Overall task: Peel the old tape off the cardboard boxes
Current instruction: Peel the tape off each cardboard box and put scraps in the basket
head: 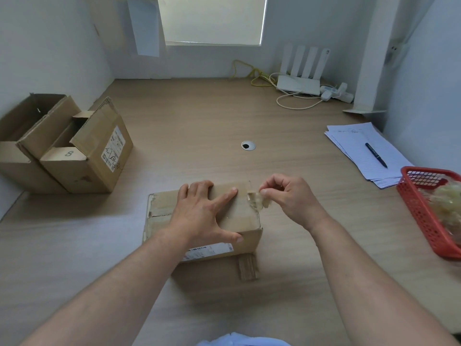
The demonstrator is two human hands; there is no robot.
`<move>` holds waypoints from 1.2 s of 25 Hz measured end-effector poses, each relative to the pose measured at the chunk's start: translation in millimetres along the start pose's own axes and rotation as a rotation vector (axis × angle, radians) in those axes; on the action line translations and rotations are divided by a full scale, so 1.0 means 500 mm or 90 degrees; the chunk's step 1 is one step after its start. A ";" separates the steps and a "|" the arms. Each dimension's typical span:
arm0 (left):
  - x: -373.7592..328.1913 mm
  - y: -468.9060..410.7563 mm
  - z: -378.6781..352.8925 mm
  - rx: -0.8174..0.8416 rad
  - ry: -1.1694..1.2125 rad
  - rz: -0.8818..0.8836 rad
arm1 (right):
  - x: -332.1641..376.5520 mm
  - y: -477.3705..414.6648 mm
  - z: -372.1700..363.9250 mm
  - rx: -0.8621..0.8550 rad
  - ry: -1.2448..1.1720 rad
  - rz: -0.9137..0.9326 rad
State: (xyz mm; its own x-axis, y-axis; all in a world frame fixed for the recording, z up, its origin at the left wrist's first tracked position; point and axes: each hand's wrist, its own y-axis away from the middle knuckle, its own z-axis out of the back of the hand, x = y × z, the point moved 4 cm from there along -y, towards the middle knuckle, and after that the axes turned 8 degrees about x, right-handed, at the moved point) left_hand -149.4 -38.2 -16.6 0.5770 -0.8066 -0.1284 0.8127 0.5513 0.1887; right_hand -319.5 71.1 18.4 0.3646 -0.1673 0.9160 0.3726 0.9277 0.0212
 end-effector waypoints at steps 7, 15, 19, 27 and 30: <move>0.000 -0.027 -0.014 0.003 0.005 0.001 | -0.067 0.045 -0.002 -0.042 -0.051 -0.032; -0.004 -0.022 -0.009 0.009 -0.007 0.001 | -0.063 0.039 -0.007 -0.063 -0.158 -0.072; -0.003 -0.022 -0.011 0.009 -0.012 -0.008 | -0.053 0.019 -0.004 -0.059 -0.156 -0.146; -0.006 -0.022 -0.015 0.021 -0.015 -0.015 | -0.054 0.003 -0.035 -0.010 -0.025 -0.260; 0.008 -0.021 -0.014 0.060 -0.015 -0.057 | -0.048 0.002 -0.040 -0.045 0.011 -0.248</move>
State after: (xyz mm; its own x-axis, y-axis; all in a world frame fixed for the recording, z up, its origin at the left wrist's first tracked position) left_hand -154.8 -45.8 -25.7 0.4991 -0.8573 -0.1261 0.8492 0.4548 0.2684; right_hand -310.7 69.5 -11.7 0.1990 -0.5080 0.8380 0.5431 0.7690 0.3372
